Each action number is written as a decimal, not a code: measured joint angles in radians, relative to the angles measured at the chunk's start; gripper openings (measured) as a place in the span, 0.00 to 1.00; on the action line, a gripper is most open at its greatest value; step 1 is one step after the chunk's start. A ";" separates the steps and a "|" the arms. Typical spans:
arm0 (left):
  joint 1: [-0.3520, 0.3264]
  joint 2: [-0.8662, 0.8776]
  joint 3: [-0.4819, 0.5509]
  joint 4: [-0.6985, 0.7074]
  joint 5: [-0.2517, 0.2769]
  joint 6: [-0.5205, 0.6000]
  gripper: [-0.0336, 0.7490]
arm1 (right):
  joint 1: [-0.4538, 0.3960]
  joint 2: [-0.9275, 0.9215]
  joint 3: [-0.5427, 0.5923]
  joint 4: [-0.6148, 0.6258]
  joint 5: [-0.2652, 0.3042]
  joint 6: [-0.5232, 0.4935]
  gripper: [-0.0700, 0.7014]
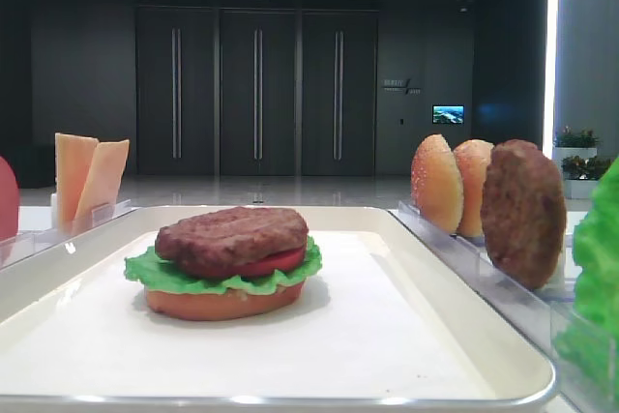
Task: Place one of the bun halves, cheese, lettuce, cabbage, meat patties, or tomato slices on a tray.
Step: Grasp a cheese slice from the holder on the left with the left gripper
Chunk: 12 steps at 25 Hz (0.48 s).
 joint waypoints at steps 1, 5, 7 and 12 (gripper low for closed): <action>0.000 0.037 -0.007 0.014 -0.018 -0.034 0.39 | 0.000 0.000 0.000 0.000 0.000 0.000 0.64; 0.000 0.329 -0.024 0.025 -0.173 -0.127 0.39 | 0.000 0.000 0.000 0.000 0.000 0.000 0.64; 0.000 0.514 -0.048 0.018 -0.261 -0.143 0.39 | 0.000 0.000 0.000 0.000 0.000 0.000 0.64; 0.000 0.992 -0.223 0.013 -0.361 -0.147 0.45 | 0.000 0.000 0.000 0.000 0.000 0.000 0.64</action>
